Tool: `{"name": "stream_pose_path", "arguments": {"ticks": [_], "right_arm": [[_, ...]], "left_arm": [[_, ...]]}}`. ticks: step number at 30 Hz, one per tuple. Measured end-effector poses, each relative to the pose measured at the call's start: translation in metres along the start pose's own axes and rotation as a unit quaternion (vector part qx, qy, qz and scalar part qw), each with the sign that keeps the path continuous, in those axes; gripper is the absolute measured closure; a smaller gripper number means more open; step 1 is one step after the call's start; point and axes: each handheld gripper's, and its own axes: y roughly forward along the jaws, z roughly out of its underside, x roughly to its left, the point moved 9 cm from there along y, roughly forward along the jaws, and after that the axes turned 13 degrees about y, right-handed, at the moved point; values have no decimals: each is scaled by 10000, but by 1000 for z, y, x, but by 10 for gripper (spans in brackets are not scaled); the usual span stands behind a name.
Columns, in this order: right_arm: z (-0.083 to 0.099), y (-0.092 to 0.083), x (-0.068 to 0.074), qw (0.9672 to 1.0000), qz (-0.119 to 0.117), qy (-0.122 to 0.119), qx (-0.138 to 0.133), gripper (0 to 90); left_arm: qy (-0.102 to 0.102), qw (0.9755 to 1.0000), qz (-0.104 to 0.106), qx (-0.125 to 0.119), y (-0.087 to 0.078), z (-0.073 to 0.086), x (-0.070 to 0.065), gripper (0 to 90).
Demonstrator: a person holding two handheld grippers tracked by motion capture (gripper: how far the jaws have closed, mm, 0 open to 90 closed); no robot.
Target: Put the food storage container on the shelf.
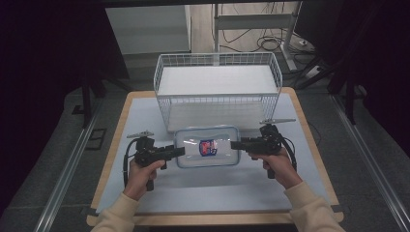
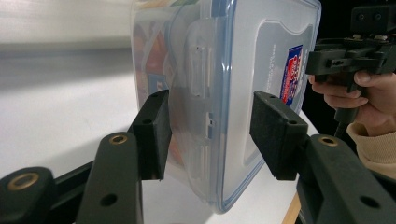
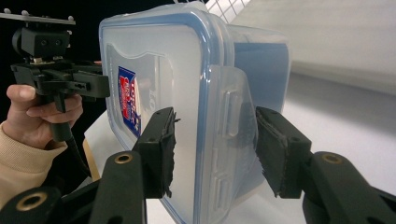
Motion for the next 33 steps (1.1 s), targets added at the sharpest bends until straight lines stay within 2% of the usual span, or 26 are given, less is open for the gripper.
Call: {"name": "stream_pose_path", "arguments": {"ticks": [5,12,26,33], "right_arm": [[-13,-8,9,9999,66,-100,-88,492],[-25,-18,16,9995,88,-234,-181,492],[-56,-39,41,9979,67,-436,-474,492],[-80,-49,55,9962,24,-582,-650,492]], "left_arm": [[8,9999,24,-121,-1,-12,-4,492],[88,9998,45,-160,-4,-28,-10,492],[428,9986,24,-296,-16,-74,-21,490],[625,9972,-41,-412,-24,-104,-26,489]]}}
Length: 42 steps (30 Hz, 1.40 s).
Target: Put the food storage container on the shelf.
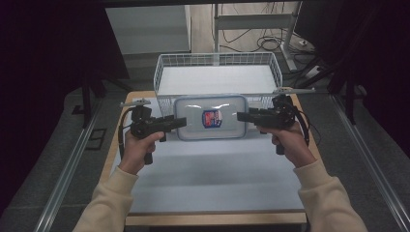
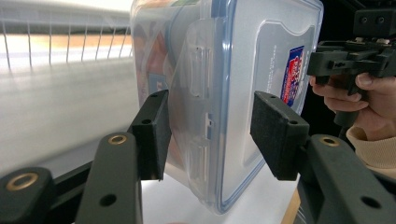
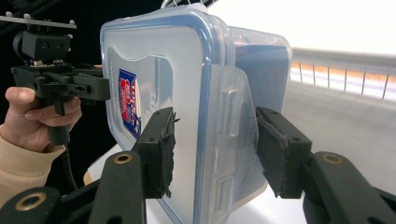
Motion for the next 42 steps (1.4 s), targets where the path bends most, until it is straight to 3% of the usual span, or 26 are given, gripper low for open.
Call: {"name": "stream_pose_path", "arguments": {"ticks": [7,17,23,33,42], "right_arm": [[-19,-10,9,9997,-19,-148,-184,492],[-35,-15,3,9994,-35,-85,-322,492],[-45,-17,-2,9994,6,-56,-355,492],[-63,-19,-8,9994,85,-9,-321,492],[-87,-12,-17,9993,121,128,-323,492]], "left_arm": [[189,9998,-10,-75,-2,-21,-4,489],[181,9998,-25,-81,8,-39,-1,487],[109,9999,70,-73,16,-48,4,487],[177,9998,124,-39,26,-66,12,487],[95,9999,120,-24,37,-88,30,486]]}}
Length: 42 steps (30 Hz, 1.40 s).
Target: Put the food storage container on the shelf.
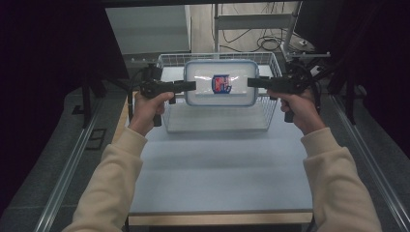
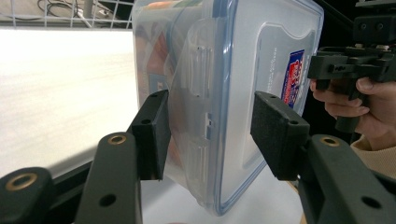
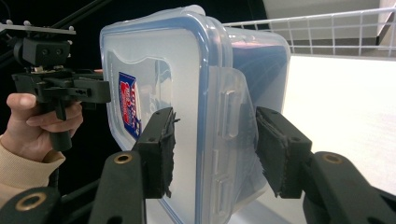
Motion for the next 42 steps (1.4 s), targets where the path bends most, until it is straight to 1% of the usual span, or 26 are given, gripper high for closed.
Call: {"name": "stream_pose_path", "arguments": {"ticks": [3,5,6,9,11,13,15,17,19,21,22,24,26,31,35,40,42], "right_arm": [[-8,4,-4,10000,14,69,-9,492],[-13,8,-9,10000,23,91,-21,491],[-16,10,-10,9999,36,152,-1,491],[-25,17,-16,9997,29,225,7,492],[-29,22,-20,9995,27,302,36,491],[-33,26,-25,9993,50,352,76,491],[-35,32,-29,9991,81,409,110,491],[-35,37,-33,9988,104,455,158,490],[-34,40,-36,9984,117,511,211,488],[-35,42,-37,9979,133,584,247,486],[-36,42,-37,9979,146,581,254,486],[-37,44,-38,9972,161,666,305,483],[-39,45,-39,9968,193,700,347,481],[-43,49,-43,9944,268,919,451,477],[-46,52,-47,9914,366,1115,583,471],[-50,56,-53,9883,486,1339,552,463],[-51,57,-55,9866,530,1448,536,460]], "left_arm": [[-10,10000,10,30,4,-5,8,486],[-96,9999,20,32,8,-9,14,485],[-126,9999,17,31,10,-11,18,484],[-178,9998,9,92,14,-15,26,484],[-196,9997,16,162,17,-16,33,484],[-302,9994,20,172,20,-16,39,483],[-352,9991,18,221,24,-15,46,480],[-374,9990,3,263,26,-14,50,478],[-395,9990,2,215,26,-15,53,481],[-454,9987,12,249,27,-15,54,481],[-539,9982,6,269,27,-16,55,479],[-607,9977,-11,312,28,-18,57,475],[-744,9966,2,344,29,-19,59,472],[-889,9952,-22,410,35,-23,65,456],[-1001,9941,-41,413,40,-25,70,440],[-1201,9922,-4,333,44,-25,76,426],[-1308,9910,9,293,47,-25,79,422]]}}
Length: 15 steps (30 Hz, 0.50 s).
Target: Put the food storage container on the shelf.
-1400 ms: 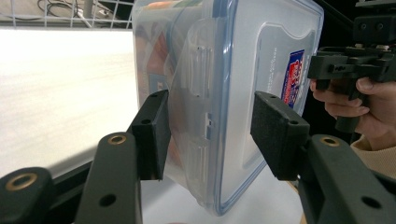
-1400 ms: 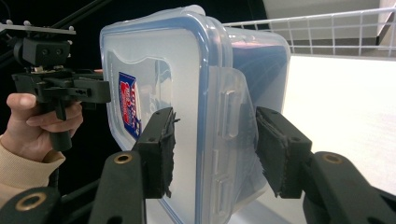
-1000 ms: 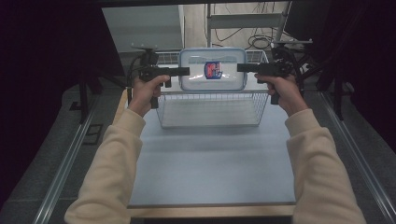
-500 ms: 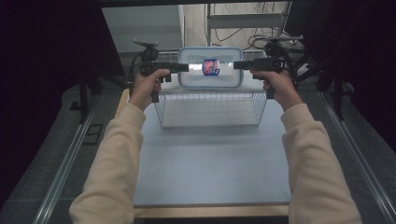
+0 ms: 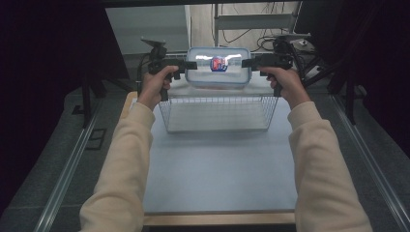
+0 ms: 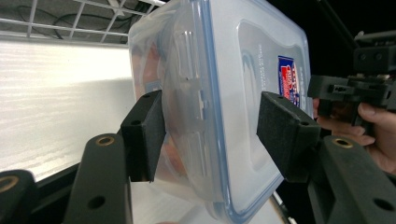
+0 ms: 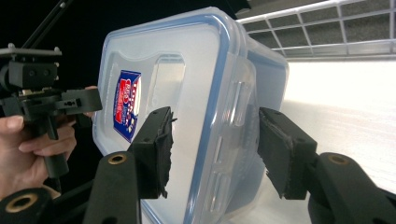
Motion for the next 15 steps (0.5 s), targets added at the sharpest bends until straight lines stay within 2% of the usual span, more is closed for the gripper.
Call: {"name": "stream_pose_path", "arguments": {"ticks": [3,5,6,7,9,11,15], "right_arm": [[-3,2,-2,9998,134,130,-43,447],[-4,4,-5,9993,347,111,-82,449],[-4,5,-7,9989,461,90,-91,456],[-4,6,-8,9987,497,90,-78,466],[-5,8,-9,9986,483,141,-167,466],[-5,8,-9,9984,494,121,-231,463],[-5,6,-6,9984,457,-8,-340,442]], "left_arm": [[-109,9999,6,-42,3,-1,5,412],[-92,9999,-125,-60,3,-1,9,427],[-98,9999,-113,-62,4,-1,10,461],[-114,9999,-86,-49,6,0,10,453],[-148,9999,-73,-48,8,1,10,421],[-92,9999,-81,-46,8,1,9,412],[-4,10000,-44,-37,7,2,8,401]]}}
